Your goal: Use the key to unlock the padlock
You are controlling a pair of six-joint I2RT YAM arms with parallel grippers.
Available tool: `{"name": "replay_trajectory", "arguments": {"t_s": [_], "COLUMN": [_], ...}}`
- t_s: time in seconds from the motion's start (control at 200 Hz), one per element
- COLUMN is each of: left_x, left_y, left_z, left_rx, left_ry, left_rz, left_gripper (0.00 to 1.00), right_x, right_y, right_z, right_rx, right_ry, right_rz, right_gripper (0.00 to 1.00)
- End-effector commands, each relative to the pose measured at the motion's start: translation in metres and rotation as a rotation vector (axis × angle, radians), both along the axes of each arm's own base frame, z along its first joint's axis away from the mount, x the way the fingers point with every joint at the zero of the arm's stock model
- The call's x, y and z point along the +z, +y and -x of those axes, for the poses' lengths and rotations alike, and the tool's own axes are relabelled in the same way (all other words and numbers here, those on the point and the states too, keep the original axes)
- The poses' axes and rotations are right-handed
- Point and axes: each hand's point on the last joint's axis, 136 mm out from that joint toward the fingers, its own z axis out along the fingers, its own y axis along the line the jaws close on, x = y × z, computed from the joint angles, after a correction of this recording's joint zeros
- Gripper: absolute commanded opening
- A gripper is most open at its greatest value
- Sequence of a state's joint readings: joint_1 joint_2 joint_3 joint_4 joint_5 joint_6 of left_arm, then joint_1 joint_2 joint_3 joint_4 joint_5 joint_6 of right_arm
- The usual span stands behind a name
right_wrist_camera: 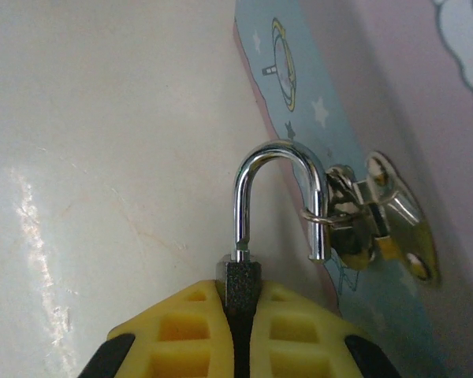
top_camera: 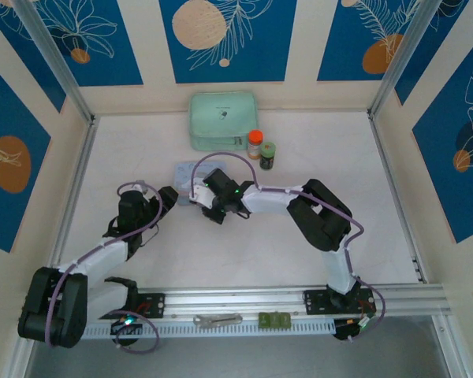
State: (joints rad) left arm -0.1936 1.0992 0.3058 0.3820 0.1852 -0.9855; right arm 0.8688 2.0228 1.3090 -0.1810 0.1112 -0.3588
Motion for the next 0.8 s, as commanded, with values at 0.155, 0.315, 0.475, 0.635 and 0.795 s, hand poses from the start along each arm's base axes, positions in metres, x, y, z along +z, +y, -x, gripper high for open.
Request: {"name": "replay_trajectory", "arguments": {"t_s": [0.155, 0.315, 0.475, 0.635, 0.795], "left_x": [0.015, 0.014, 0.016, 0.016, 0.016], "left_y": [0.003, 0.003, 0.004, 0.006, 0.012], "left_z": [0.001, 0.003, 0.005, 0.009, 0.01], "left_rx": [-0.008, -0.006, -0.003, -0.001, 0.029], "left_ry": [-0.044, -0.04, -0.041, -0.035, -0.038], "left_rz": [-0.005, -0.006, -0.007, -0.016, -0.031], "left_gripper": [0.76, 0.76, 0.76, 0.76, 0.76], "right_x": [0.018, 0.021, 0.011, 0.01, 0.023], "right_y": [0.014, 0.026, 0.033, 0.038, 0.047], "right_z": [-0.01, -0.011, -0.013, -0.018, -0.012], "right_rx": [0.083, 0.12, 0.144, 0.151, 0.153], "right_ry": [0.043, 0.061, 0.058, 0.055, 0.077], "right_rz": [-0.055, -0.069, -0.051, -0.054, -0.094], "right_gripper": [0.0, 0.0, 0.0, 0.0, 0.0]}}
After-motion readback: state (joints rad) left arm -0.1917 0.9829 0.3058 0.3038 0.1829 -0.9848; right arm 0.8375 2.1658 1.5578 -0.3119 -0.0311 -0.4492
